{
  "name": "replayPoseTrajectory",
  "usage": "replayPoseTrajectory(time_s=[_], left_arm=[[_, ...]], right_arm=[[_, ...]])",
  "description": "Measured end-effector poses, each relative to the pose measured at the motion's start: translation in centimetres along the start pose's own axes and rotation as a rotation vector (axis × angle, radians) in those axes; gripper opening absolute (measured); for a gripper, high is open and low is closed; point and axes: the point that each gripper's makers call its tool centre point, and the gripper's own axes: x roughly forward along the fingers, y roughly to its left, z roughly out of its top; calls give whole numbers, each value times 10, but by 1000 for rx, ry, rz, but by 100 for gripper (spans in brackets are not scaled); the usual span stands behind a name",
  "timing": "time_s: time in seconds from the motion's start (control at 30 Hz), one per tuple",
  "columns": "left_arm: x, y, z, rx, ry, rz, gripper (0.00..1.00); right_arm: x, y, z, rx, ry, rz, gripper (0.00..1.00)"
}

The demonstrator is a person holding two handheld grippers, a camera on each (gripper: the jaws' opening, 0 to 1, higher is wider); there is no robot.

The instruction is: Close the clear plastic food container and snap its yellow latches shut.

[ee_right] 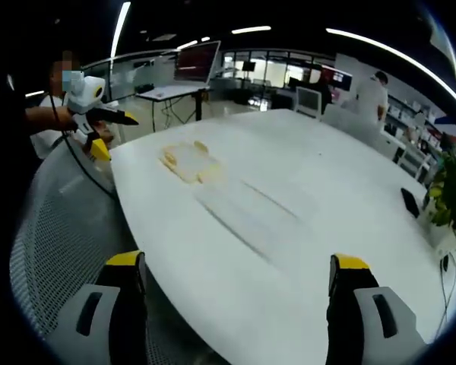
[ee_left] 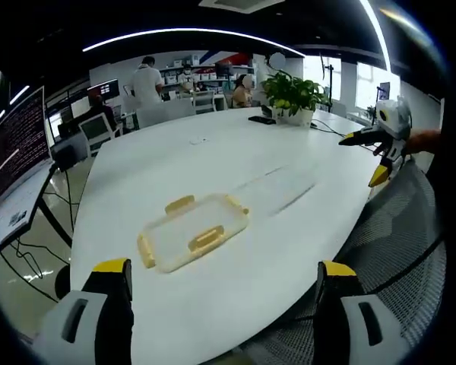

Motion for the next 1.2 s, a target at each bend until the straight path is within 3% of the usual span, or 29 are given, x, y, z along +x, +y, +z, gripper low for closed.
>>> replayPoseTrajectory(time_s=[1.2], left_arm=[[-2, 3, 2, 4, -1, 2, 99]], right_arm=[[0, -3, 0, -5, 6, 3, 99]])
